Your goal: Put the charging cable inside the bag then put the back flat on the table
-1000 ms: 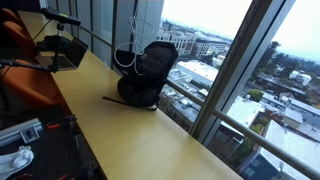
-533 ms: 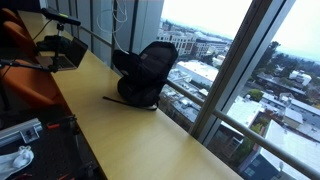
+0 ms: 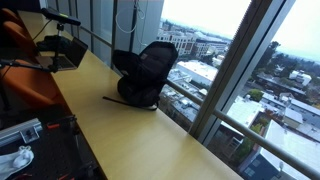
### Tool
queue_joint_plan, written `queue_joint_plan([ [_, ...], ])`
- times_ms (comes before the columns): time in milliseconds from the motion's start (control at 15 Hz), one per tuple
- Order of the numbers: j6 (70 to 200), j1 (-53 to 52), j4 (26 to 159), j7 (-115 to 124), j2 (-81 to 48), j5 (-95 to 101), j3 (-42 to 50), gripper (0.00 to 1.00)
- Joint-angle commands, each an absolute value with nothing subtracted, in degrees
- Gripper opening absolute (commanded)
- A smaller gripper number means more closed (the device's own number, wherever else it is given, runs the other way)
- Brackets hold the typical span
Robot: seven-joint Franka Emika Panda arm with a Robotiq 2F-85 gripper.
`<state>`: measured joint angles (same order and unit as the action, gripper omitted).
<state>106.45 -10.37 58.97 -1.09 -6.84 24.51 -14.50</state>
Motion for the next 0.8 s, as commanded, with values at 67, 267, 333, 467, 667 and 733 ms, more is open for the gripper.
queue_joint_plan([
  [67, 100.54, -14.11, 43.00, -2.78, -18.27, 28.60, -15.09, 0.40],
  [267, 98.71, -15.79, 38.19, -3.51, -23.23, 29.19, -14.53, 0.40],
  [333, 98.82, -15.85, 37.59, -3.75, -24.57, 28.99, -14.35, 0.40],
  [467, 99.27, -17.39, 37.24, -5.00, -26.12, 25.62, -10.27, 0.40],
  [667, 98.71, -17.84, 35.08, -6.10, -29.55, 23.38, -7.92, 0.40],
  [733, 99.15, -16.17, 36.44, -5.65, -29.53, 24.39, -10.42, 0.40],
])
